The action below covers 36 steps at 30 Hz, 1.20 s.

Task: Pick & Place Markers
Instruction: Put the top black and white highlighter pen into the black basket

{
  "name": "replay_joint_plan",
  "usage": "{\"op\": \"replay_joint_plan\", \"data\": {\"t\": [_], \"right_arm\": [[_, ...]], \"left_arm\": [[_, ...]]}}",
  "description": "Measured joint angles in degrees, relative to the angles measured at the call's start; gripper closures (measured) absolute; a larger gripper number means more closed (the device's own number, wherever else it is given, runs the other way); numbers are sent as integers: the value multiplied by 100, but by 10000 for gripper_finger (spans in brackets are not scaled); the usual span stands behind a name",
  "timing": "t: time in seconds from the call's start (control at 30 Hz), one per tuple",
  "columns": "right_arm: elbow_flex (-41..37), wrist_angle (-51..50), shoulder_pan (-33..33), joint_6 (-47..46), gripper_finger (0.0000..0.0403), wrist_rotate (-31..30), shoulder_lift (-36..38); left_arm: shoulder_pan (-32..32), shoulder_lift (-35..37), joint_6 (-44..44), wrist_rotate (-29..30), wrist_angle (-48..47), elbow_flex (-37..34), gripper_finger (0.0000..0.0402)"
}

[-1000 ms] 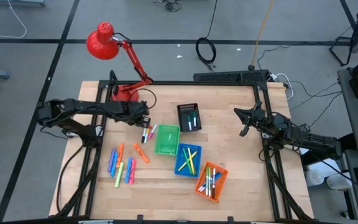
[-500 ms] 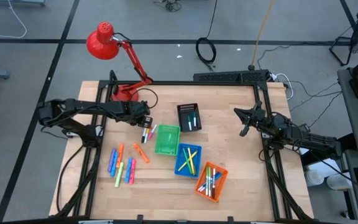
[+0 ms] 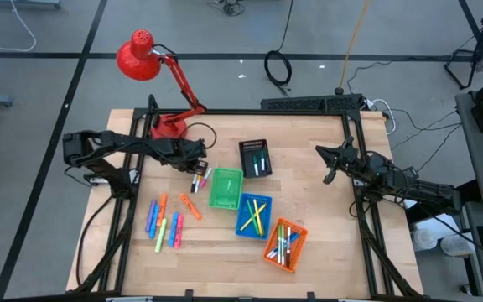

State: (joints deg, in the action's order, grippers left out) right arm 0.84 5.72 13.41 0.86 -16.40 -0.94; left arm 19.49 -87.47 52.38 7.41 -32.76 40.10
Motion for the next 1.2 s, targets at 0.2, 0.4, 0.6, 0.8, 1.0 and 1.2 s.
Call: {"op": "replay_joint_plan", "data": {"t": [0.2,0.4,0.6,0.8,1.0,1.2], "right_arm": [[0,0,0,0,403,0,1],[-2,0,-2,0,403,0,-1],[-1,0,-2,0,403,0,1],[0,0,0,0,403,0,1],[0,0,-1,-2,403,0,0],[-2,0,0,0,403,0,0]], "left_arm": [[-55,-8,-410,-41,-44,-9,282],[-52,-17,-799,-75,-53,-14,282],[-55,-19,-1036,-146,-72,-17,335],[-42,155,-1272,-152,-50,-32,364],[-174,769,-1441,-47,-15,107,364],[-356,1188,-1759,38,458,468,364]]}}
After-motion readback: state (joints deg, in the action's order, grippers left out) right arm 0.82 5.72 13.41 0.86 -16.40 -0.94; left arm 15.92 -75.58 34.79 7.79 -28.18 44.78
